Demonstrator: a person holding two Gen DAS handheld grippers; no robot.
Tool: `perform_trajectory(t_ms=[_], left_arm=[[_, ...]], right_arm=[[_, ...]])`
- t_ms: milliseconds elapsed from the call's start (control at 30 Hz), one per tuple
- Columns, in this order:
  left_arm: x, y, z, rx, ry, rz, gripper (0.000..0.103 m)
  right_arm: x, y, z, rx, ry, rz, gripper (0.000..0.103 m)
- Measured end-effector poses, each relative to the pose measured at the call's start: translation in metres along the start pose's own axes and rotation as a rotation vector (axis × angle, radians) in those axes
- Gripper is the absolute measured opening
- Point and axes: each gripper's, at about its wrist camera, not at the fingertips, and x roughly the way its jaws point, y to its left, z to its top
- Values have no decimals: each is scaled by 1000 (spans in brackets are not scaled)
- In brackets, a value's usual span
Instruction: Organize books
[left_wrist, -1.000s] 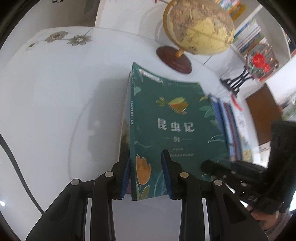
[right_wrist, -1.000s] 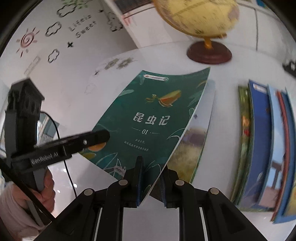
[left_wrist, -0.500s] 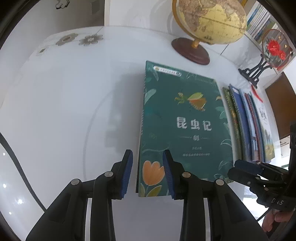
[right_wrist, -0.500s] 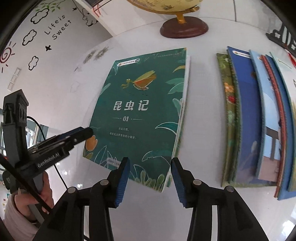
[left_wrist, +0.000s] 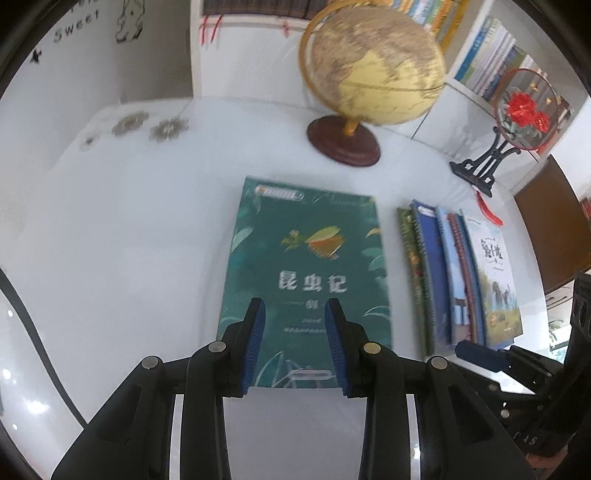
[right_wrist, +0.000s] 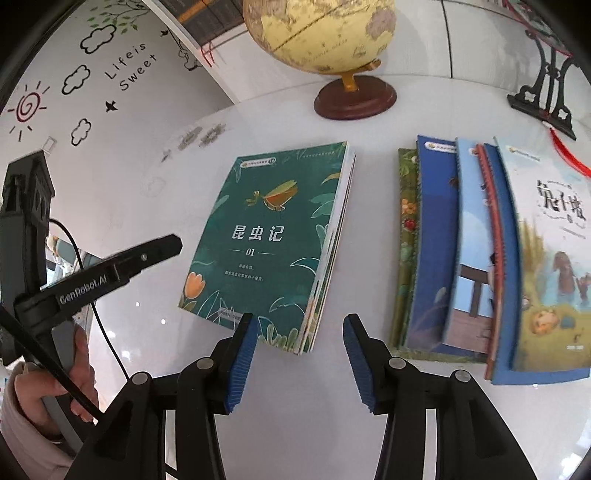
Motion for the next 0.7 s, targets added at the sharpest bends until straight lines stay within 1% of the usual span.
perform_trajectory(t_ms=[67, 200, 333, 467, 567, 700], left_arm=[[-10, -12, 4, 10, -16, 4, 31], [-27, -37, 11, 25, -54, 4, 31], [-39, -66, 16, 45, -74, 12, 31], [-49, -102, 20, 79, -93, 25, 32], [-54, -130, 21, 107, -108, 14, 32], [-54, -162, 23, 126, -108, -5, 32]], right_arm=[[-9, -2, 0, -6, -13, 2, 47], [-38, -9, -4, -38, -72, 3, 47], [-71, -17, -4, -93, -143, -16, 47], [-98, -32, -4, -117, -189, -34, 47], [-116, -47, -5, -117, -222, -40, 47], [-135, -72, -5, -89, -255, -50, 47]])
